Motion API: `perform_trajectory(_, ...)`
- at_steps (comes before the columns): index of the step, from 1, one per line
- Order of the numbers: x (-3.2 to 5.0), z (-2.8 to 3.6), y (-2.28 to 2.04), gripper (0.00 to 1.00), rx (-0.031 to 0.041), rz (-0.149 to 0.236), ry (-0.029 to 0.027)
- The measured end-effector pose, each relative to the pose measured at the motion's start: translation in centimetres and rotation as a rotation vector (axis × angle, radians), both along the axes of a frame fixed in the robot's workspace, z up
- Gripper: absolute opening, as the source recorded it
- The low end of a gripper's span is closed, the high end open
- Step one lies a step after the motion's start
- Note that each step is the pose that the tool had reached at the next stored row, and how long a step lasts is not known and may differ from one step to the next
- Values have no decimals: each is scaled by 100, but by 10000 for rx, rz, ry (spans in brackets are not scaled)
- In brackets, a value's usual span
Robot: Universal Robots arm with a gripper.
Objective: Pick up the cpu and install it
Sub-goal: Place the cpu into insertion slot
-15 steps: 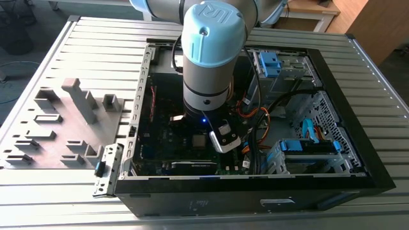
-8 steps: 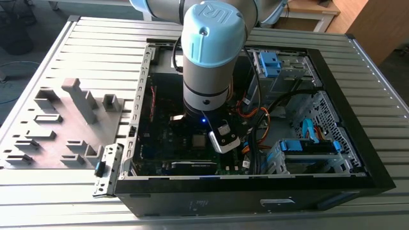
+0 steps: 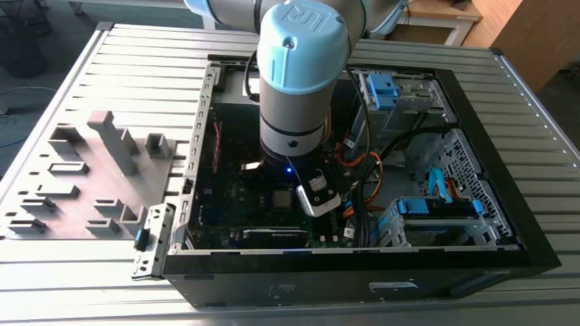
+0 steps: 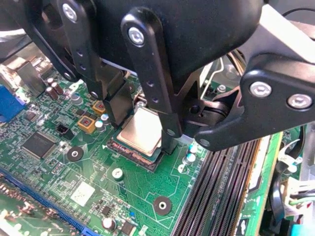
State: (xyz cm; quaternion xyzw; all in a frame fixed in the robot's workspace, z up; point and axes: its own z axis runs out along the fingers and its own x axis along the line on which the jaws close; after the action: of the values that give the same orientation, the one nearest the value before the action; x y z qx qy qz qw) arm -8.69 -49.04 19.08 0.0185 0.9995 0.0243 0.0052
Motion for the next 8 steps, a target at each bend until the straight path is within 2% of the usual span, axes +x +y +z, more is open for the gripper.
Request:
perform_trajectory(4,0,0,0,47,-1,0,25)
perform_trajectory(6,1,0,0,47,-1,1,64)
perform_trajectory(8,0,0,0,47,0,0,67)
